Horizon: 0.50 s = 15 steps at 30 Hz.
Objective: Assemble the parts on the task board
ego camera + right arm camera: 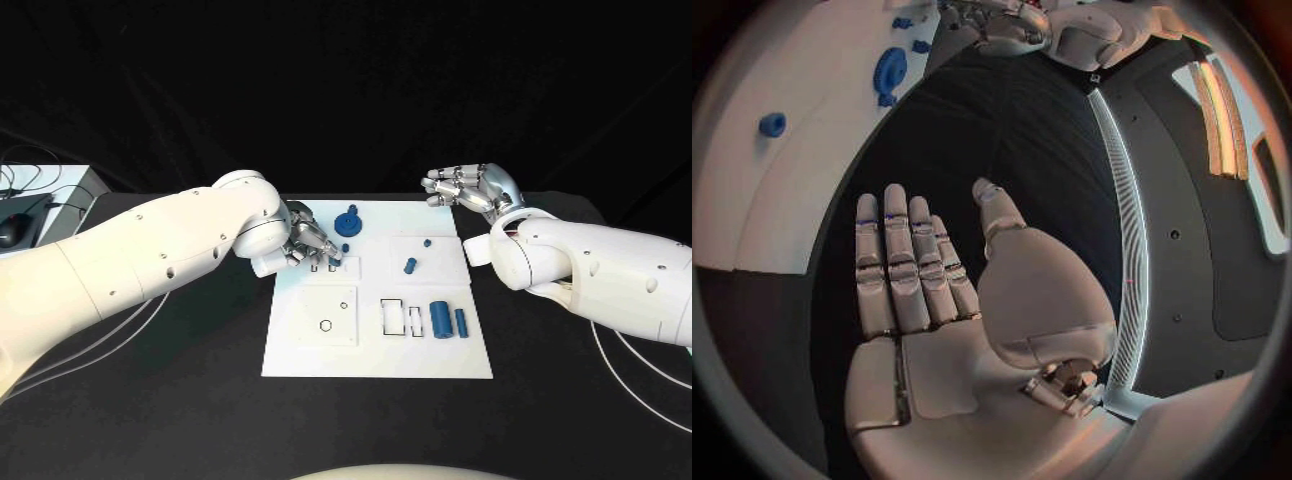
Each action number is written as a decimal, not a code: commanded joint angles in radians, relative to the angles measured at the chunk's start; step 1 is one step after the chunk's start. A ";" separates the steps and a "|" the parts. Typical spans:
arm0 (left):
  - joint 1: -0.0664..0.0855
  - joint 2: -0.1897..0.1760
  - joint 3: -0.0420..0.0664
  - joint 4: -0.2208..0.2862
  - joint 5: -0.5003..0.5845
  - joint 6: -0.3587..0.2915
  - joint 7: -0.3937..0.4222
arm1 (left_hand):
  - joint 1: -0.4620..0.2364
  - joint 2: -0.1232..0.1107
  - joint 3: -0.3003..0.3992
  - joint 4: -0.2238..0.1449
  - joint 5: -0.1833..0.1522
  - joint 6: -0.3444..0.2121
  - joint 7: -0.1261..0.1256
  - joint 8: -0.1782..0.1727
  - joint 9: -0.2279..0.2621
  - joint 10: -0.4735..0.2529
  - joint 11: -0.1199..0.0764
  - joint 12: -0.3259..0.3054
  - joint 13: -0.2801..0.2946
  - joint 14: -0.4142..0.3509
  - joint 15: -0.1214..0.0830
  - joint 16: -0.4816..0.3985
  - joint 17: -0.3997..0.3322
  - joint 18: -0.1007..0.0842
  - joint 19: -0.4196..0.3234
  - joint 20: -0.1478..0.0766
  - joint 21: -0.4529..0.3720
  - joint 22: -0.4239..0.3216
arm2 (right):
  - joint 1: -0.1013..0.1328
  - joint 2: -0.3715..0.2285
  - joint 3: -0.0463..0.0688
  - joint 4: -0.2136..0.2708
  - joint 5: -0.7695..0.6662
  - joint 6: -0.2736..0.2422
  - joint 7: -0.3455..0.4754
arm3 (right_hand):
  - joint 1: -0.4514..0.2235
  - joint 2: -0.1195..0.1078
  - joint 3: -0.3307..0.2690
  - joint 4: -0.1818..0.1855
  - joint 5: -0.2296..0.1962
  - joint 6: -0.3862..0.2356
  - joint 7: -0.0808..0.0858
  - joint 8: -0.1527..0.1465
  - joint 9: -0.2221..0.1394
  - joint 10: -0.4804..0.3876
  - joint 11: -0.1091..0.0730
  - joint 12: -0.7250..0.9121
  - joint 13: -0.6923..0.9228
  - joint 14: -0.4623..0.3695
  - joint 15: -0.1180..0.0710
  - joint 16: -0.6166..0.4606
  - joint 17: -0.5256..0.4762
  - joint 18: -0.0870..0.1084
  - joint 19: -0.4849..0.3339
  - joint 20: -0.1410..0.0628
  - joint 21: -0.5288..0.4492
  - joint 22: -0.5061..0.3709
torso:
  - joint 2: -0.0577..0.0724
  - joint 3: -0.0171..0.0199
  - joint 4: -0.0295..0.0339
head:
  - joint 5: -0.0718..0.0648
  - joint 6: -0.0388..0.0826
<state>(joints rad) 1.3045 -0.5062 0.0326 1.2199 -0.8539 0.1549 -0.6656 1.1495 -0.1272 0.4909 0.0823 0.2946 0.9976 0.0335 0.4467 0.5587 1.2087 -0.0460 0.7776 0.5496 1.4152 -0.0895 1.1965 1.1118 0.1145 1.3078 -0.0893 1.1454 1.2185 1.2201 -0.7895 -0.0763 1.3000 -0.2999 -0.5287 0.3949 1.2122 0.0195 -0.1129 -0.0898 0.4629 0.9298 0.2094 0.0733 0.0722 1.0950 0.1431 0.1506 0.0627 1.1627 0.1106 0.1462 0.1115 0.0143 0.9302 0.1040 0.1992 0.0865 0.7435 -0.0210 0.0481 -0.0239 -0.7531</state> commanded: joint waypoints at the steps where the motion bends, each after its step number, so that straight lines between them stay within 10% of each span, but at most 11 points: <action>1: 0.000 0.002 -0.004 0.002 0.007 -0.004 0.001 | -0.015 0.000 0.159 -0.147 0.008 0.012 -0.003 -0.008 0.140 0.011 -0.001 -0.008 0.001 0.005 -0.004 -0.002 0.002 -0.015 0.002 -0.008 0.007 0.003 | 0.000 0.000 0.000 0.000 -0.003 0.014 0.007 | -0.006 0.000 0.006 0.002 0.006 -0.009 0.001 -0.005 -0.001 -0.006 0.002 -0.005 -0.001 -0.005 0.000 -0.004 -0.002 -0.014 -0.009 0.000 0.002 -0.001 | 0.001 -0.0016 -0.0003 | 0.001 -0.001; 15: -0.001 -0.001 -0.016 0.006 -0.020 -0.020 -0.002 | -0.016 -0.003 0.167 -0.151 0.012 0.016 -0.003 -0.009 0.145 0.015 -0.003 -0.009 0.001 0.006 -0.005 -0.001 0.005 -0.016 0.005 -0.009 0.009 0.006 | 0.000 -0.001 0.000 0.002 -0.003 0.014 0.008 | -0.006 0.000 0.006 0.002 0.006 -0.009 0.001 -0.005 -0.001 -0.006 0.002 -0.005 -0.001 -0.005 0.000 -0.004 -0.002 -0.014 -0.009 0.000 0.002 -0.001 | 0.001 -0.0015 0.0007 | 0.002 -0.006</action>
<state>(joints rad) 1.3036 -0.5074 0.0169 1.2228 -0.8578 0.1447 -0.6684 1.1323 -0.1362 0.5124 0.0688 0.3037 1.0068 0.0317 0.4378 0.5588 1.2175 -0.0511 0.7725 0.5495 1.4187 -0.0930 1.1965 1.1149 0.1147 1.3115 -0.0929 1.1501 1.2234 1.2202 -0.7906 -0.0763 1.3006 -0.2999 -0.5282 0.3948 1.2122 0.0195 -0.1129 -0.0898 0.4628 0.9270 0.2122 0.0733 0.0722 1.0949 0.1431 0.1506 0.0627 1.1627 0.1106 0.1462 0.1116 0.0142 0.9302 0.1040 0.1992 0.0865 0.7446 -0.0225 0.0478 -0.0221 -0.7580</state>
